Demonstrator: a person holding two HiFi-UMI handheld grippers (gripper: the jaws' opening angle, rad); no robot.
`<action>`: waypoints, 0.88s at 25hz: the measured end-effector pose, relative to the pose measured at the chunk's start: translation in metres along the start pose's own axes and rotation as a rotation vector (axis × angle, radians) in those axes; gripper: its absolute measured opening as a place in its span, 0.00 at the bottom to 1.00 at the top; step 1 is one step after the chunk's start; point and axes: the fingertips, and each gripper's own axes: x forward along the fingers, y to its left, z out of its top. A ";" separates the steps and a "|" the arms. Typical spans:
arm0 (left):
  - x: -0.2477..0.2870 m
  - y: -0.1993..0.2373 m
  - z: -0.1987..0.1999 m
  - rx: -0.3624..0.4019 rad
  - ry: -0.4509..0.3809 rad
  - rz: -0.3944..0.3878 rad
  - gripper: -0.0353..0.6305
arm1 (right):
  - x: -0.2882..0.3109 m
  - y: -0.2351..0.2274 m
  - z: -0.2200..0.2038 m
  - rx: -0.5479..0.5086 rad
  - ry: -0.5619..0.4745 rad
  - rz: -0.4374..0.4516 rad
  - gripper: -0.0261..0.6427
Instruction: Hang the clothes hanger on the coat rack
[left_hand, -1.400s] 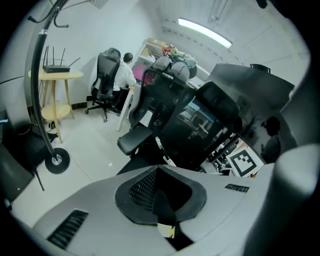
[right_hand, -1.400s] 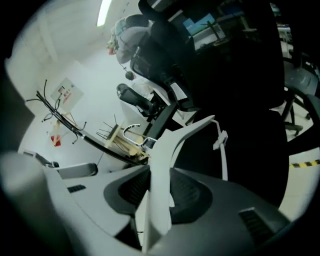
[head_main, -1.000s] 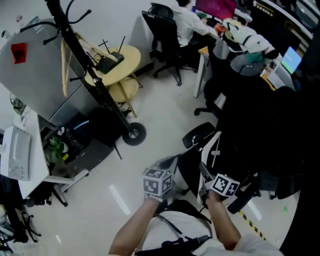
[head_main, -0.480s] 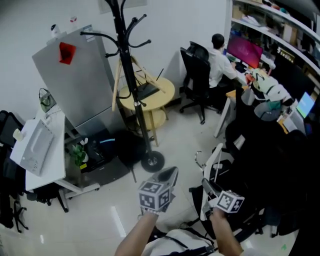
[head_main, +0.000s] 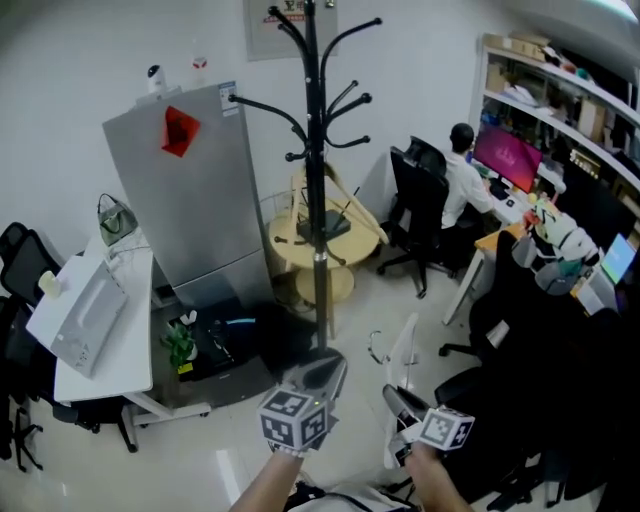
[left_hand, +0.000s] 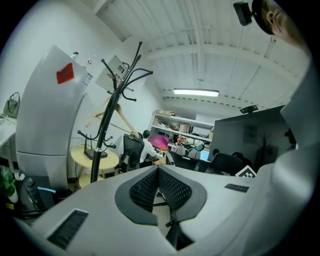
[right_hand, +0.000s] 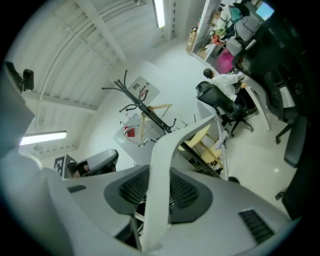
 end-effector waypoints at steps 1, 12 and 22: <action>-0.007 0.010 0.007 0.009 -0.007 0.002 0.05 | 0.013 0.012 -0.004 0.005 0.003 0.031 0.25; -0.068 0.110 0.059 0.011 -0.048 0.026 0.05 | 0.093 0.129 -0.004 -0.011 -0.007 0.218 0.25; -0.079 0.112 0.088 0.029 -0.076 -0.092 0.05 | 0.101 0.214 0.060 -0.153 -0.165 0.274 0.25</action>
